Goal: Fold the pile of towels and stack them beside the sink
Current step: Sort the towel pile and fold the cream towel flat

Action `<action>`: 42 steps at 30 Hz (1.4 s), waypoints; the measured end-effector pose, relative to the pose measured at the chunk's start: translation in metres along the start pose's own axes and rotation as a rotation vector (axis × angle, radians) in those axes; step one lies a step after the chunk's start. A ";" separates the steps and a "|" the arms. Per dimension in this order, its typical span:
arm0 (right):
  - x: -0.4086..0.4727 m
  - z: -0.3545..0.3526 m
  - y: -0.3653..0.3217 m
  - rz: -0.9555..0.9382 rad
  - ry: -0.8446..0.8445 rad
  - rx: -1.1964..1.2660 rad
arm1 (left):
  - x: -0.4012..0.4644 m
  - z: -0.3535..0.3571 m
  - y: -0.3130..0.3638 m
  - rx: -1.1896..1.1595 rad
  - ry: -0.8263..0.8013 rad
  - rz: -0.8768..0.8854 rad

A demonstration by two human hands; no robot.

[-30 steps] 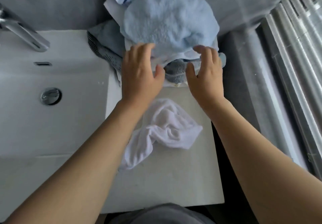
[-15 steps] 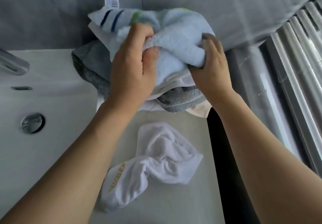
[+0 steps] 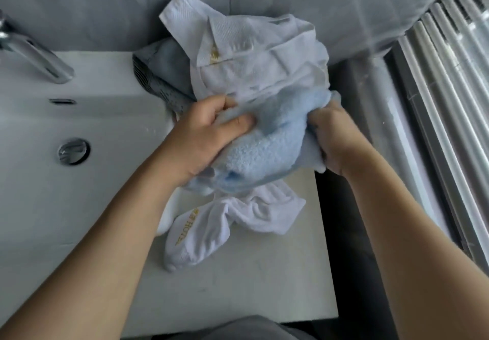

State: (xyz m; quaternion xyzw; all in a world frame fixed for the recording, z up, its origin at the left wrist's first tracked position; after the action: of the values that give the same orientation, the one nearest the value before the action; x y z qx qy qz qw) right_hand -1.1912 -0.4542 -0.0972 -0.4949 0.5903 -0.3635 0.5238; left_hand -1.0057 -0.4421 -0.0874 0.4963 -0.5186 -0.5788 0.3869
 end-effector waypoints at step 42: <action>0.161 -0.026 -0.013 -0.264 0.269 -1.009 | 0.164 -0.028 0.022 1.043 0.395 0.356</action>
State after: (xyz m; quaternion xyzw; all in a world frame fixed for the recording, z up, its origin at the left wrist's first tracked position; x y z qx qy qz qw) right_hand -1.2080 -0.6153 -0.1216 -0.7040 0.6865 -0.1578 0.0905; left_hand -1.0140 -0.6100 -0.0938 0.6248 -0.7286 -0.0695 0.2721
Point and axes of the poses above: each hand's wrist, its own x-axis towards the middle knuckle, its own z-axis out of the palm, y = z × x, the point moved 10 cm from there along x, towards the middle knuckle, and after that the axes turned 9 degrees about -x, right-handed, at the moved point
